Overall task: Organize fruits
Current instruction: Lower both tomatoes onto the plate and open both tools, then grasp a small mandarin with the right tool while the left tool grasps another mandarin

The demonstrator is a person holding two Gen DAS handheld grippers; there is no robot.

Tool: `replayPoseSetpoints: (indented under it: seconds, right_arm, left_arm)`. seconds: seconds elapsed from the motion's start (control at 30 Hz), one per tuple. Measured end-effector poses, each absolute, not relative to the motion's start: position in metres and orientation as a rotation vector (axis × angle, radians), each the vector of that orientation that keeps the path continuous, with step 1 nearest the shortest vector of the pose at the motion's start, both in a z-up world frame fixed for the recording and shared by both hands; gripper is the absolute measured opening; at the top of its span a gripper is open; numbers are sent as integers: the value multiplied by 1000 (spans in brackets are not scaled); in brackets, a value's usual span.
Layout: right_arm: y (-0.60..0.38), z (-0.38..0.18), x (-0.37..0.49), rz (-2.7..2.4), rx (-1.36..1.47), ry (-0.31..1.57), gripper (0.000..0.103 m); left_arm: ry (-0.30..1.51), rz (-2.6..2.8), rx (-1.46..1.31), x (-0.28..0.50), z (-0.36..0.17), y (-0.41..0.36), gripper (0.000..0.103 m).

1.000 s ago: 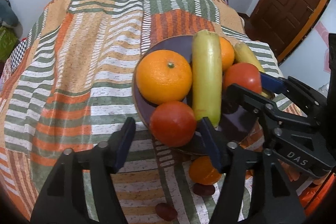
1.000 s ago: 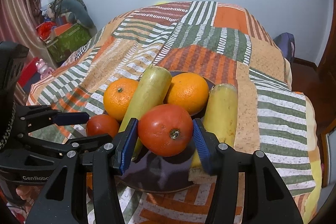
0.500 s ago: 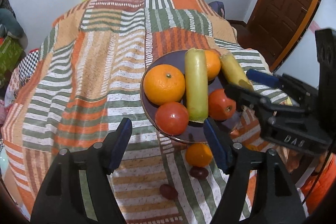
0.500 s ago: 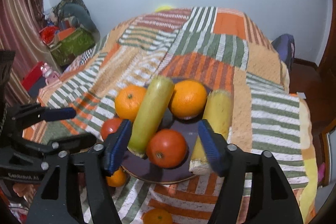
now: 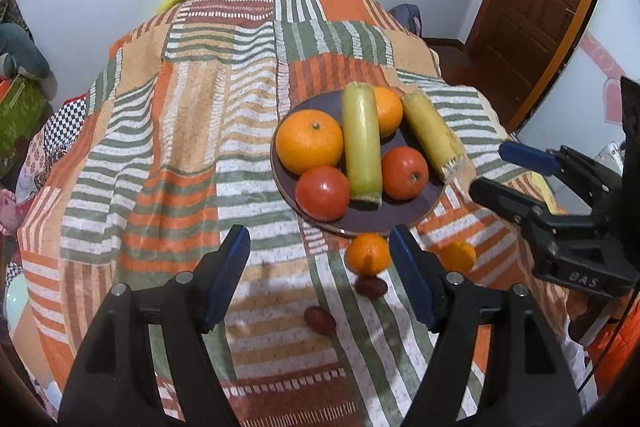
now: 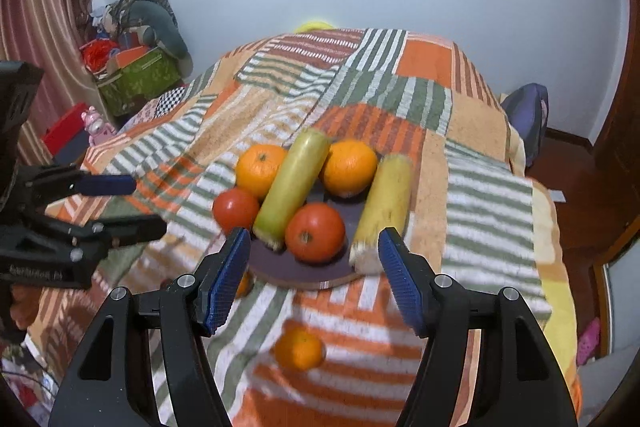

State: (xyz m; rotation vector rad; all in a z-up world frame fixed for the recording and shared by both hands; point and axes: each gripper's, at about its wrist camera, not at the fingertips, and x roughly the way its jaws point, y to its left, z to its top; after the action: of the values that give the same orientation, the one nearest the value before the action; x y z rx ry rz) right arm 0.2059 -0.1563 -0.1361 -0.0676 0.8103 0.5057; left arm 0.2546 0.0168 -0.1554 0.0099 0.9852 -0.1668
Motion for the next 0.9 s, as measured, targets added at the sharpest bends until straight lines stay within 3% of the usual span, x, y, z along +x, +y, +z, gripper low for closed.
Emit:
replayPoseSetpoints:
  seconds: [0.33, 0.7, 0.9]
  right_arm:
    - [-166, -166, 181, 524, -19, 914, 63]
    - [-165, -197, 180, 552, 0, 1002, 48]
    - [-162, -205, 180, 567, -2, 1023, 40]
  left_arm:
    - [1067, -208, 21, 252, -178, -2, 72]
    - [1135, -234, 58, 267, -210, -21, 71]
    - [1141, -238, 58, 276, -218, -24, 62]
